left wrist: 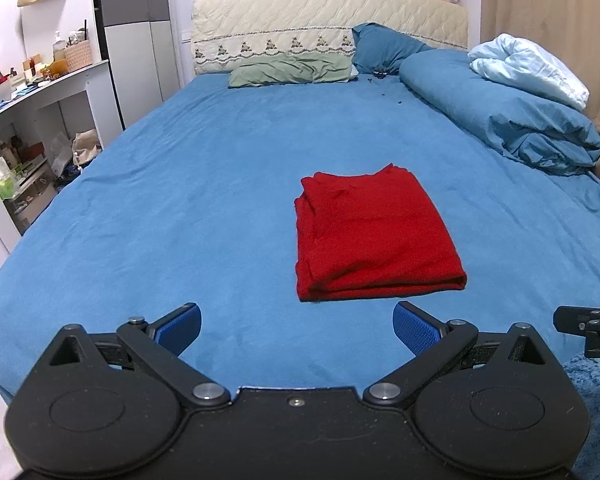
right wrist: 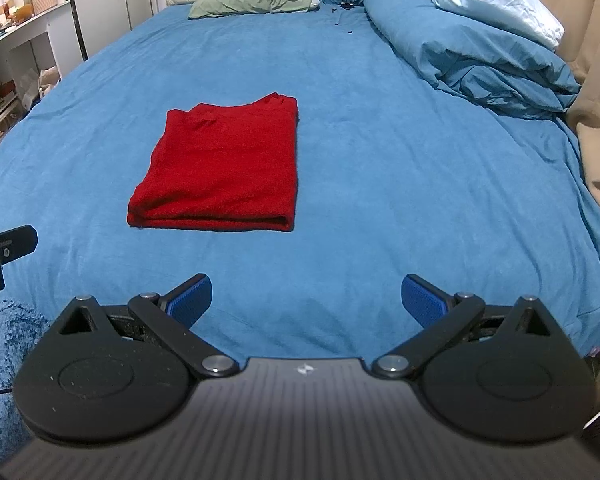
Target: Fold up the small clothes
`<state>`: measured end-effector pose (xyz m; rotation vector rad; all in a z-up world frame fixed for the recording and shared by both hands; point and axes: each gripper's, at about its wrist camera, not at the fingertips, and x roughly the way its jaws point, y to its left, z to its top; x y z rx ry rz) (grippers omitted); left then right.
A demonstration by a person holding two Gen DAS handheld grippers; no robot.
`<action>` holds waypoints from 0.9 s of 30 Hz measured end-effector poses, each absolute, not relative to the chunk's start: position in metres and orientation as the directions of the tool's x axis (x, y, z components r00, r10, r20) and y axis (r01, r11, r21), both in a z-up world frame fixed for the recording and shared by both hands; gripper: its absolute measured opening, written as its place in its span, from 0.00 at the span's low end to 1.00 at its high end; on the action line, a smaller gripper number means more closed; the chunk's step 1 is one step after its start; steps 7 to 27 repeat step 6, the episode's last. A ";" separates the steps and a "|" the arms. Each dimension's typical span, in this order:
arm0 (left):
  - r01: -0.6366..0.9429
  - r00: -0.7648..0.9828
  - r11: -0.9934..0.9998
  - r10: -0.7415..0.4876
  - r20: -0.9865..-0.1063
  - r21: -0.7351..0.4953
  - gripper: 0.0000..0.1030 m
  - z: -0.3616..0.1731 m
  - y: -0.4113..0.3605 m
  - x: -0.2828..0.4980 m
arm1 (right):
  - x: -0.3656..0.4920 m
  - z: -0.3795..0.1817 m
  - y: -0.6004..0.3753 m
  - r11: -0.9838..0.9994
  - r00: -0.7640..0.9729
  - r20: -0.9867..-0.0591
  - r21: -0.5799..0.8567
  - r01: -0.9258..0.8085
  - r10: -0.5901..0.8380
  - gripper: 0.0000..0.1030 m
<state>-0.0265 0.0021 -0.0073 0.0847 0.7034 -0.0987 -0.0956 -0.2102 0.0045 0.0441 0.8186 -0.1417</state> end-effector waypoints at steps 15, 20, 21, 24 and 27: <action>0.115 0.763 0.993 -0.066 -0.644 0.035 1.00 -0.008 0.003 -0.024 | -0.093 0.004 -0.209 0.989 0.674 -0.730 -0.017 0.146 -0.113 1.00; 0.115 0.763 0.993 -0.066 -0.644 0.035 1.00 -0.008 0.003 -0.024 | -0.093 0.004 -0.209 0.989 0.674 -0.730 -0.017 0.146 -0.113 1.00; 0.115 0.763 0.993 -0.066 -0.644 0.035 1.00 -0.008 0.003 -0.024 | -0.093 0.004 -0.209 0.989 0.674 -0.730 -0.017 0.146 -0.113 1.00; 0.115 0.763 0.993 -0.066 -0.644 0.035 1.00 -0.008 0.003 -0.024 | -0.093 0.004 -0.209 0.989 0.674 -0.730 -0.017 0.146 -0.113 1.00; 0.115 0.763 0.993 -0.066 -0.644 0.035 1.00 -0.008 0.003 -0.024 | -0.093 0.004 -0.209 0.989 0.674 -0.730 -0.017 0.146 -0.113 1.00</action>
